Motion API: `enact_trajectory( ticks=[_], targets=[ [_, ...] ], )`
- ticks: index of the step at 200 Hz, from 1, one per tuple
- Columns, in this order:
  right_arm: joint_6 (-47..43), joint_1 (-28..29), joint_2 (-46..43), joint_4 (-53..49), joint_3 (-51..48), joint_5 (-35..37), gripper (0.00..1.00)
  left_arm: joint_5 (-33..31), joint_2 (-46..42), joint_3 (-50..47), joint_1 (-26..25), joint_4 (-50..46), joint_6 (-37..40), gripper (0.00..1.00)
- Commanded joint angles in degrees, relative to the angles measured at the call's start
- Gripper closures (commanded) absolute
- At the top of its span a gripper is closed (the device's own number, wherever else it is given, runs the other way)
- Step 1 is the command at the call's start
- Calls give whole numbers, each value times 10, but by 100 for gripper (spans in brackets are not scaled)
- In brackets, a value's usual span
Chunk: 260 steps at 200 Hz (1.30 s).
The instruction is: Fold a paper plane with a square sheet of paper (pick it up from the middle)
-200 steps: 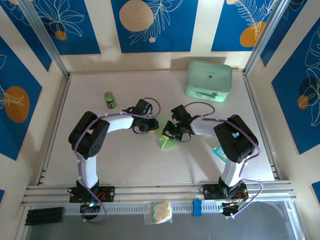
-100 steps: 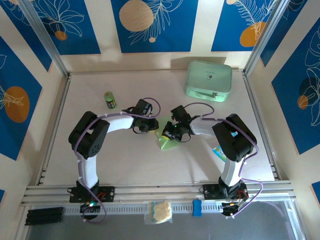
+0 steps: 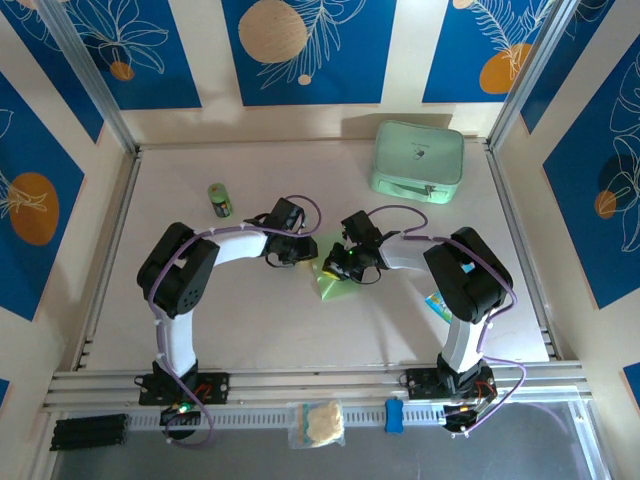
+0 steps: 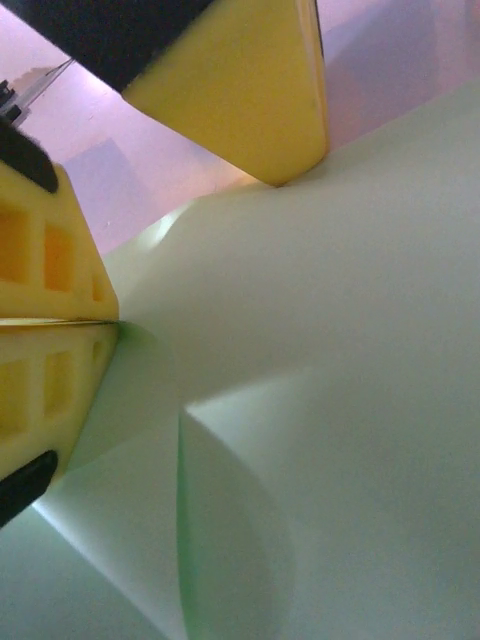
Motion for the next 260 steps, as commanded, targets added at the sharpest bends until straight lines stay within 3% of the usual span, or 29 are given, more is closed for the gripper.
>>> enact_trajectory(
  ticks=[1, 49, 78, 123, 177, 260],
  targets=[
    [3, 1, 18, -30, 8, -8, 80, -9, -14, 18, 13, -45, 10, 77],
    [9, 0, 24, -30, 10, -15, 62, -23, -75, 24, 54, -58, -5, 69],
    [11, -2, 24, -27, 6, -16, 60, -22, -110, -1, 60, -52, -15, 68],
    [4, 3, 18, -51, 8, 12, 60, 31, -134, -46, 46, -19, -37, 71],
    [0, 3, 18, -54, 4, 15, 69, 54, -116, -48, 21, -28, -40, 77],
    [5, 1, 28, -66, 1, 15, 94, 66, -71, -52, -28, -8, -71, 88]
  ],
)
